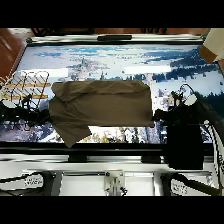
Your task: Fold the shirts.
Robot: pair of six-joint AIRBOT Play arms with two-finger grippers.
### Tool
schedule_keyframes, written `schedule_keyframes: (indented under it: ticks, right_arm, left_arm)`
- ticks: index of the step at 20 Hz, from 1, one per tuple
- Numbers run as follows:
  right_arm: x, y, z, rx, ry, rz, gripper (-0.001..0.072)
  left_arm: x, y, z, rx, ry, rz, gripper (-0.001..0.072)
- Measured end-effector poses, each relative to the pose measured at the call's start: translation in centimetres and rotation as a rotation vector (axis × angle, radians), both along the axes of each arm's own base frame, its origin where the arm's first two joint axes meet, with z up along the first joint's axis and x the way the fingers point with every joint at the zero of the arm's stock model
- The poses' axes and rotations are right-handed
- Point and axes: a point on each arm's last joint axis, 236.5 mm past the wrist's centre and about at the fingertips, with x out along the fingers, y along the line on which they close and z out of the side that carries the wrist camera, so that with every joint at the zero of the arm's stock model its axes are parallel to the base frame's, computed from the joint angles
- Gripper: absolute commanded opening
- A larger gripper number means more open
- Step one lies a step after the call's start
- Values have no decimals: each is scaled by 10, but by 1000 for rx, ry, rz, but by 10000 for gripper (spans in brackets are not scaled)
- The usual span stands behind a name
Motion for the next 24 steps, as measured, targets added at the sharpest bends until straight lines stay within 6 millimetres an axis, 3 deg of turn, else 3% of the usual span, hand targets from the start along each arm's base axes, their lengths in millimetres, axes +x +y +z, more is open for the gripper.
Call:
schedule_keyframes:
  ticks: [7, 10, 11, 12, 13, 14, 17, 19, 21, 23, 24]
  right_arm:
    - [2, 13, -20, 63, 41, -30, 639]
    - [2, 27, -24, 86, 53, -14, 638]
    - [0, 35, -26, 92, 57, 5, 571]
    - [-3, 43, -27, 96, 62, 30, 286]
    - [-7, 48, -32, 82, 71, 65, 119]
    - [-11, 54, -33, 78, 78, 89, 76]
    - [-12, 63, -23, 63, 68, 168, 75]
    - [11, 66, 14, 68, -32, 197, 75]
    - [43, 61, 78, 34, -214, 234, 75]
    - [78, 46, 179, -52, -506, 259, 75]
    - [87, 39, 236, -101, -664, 259, 75]
  left_arm:
    - [1, -2, 8, -2, -19, 1, 44]
    - [1, -2, 9, -4, -17, -1, 44]
    - [0, -2, 9, -6, -15, -2, 44]
    - [-1, -3, 9, -9, -11, -4, 44]
    - [-2, -4, 10, -13, -6, -8, 43]
    - [-3, -5, 12, -17, -3, -13, 42]
    - [7, -4, 35, -18, -32, -38, 41]
    - [28, 2, 80, 16, -136, -60, 41]
    - [60, 12, 157, 91, -328, -75, 41]
    - [81, 19, 268, 197, -591, -80, 42]
    - [80, 19, 336, 253, -742, -70, 42]
